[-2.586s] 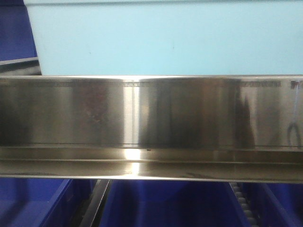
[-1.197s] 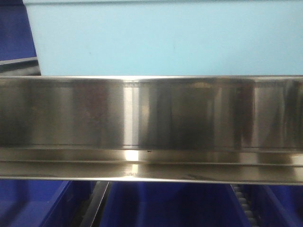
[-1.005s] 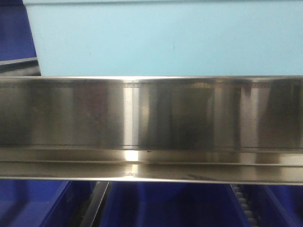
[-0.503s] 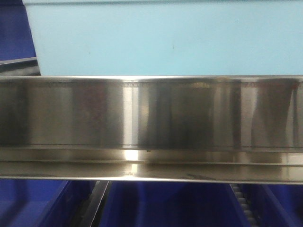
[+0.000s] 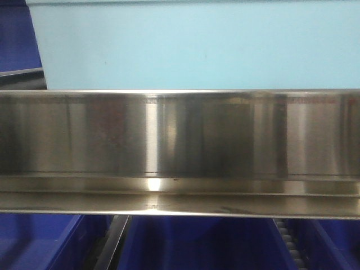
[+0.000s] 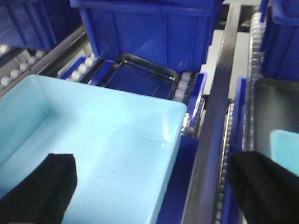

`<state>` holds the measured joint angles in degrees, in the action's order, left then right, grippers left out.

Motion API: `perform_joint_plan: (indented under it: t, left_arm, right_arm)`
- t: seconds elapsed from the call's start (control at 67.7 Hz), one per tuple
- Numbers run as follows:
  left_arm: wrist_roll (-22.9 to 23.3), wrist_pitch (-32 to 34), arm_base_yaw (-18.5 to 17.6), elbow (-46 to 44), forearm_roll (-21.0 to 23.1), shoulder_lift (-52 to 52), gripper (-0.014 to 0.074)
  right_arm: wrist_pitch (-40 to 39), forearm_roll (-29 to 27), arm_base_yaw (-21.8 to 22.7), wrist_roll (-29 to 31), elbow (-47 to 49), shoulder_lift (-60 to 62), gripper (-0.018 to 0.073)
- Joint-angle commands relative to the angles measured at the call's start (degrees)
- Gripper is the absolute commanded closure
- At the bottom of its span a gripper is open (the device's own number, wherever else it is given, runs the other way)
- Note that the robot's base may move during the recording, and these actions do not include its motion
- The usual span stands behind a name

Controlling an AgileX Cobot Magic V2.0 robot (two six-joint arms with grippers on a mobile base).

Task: Move two blue bins to right shelf middle
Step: 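Close both grippers on opposite bin walls and lift the bin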

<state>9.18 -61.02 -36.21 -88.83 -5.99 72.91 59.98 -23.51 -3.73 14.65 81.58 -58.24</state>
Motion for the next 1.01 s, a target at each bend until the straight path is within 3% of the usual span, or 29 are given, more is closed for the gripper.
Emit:
perform_joint_plan:
  t: [0.0,0.059,0.207,0.296,0.517,0.99]
  left_arm:
    - [1.28,-3.44,1.47,-3.65,-0.21,3.66,0.0057]
    - [1.54,-4.65,2.31,-5.3,-0.21,5.84,0.0057]
    - [1.54,-6.15,3.65,-6.3,-0.34,10.58,0.0057]
    - [1.54,-7.18,3.65,-6.3,-0.45,12.73,0.0057]
    - [1.96,-8.94,3.65,-6.3,-0.78,17.62,0.0057]
    - [3.05,-8.94,3.65,-9.01,0.13,25.63,0.0057]
  right_arm:
    - [2.04,0.98,-1.6,-0.14,3.34,-3.21,0.0001]
    - [2.9,4.02,-3.54,-2.12,4.43,-5.11,0.0001]
    - [6.09,19.37,-10.68,-13.48,4.95,-10.27,0.0001]
    - [7.34,24.37,-14.53,-19.27,4.95,-13.52,0.0001]
    - [7.6,24.62,-17.47,-25.28,4.95,-20.43,0.0001]
    - [7.16,24.62,-17.47,-25.29,4.95,-30.69,0.0001]
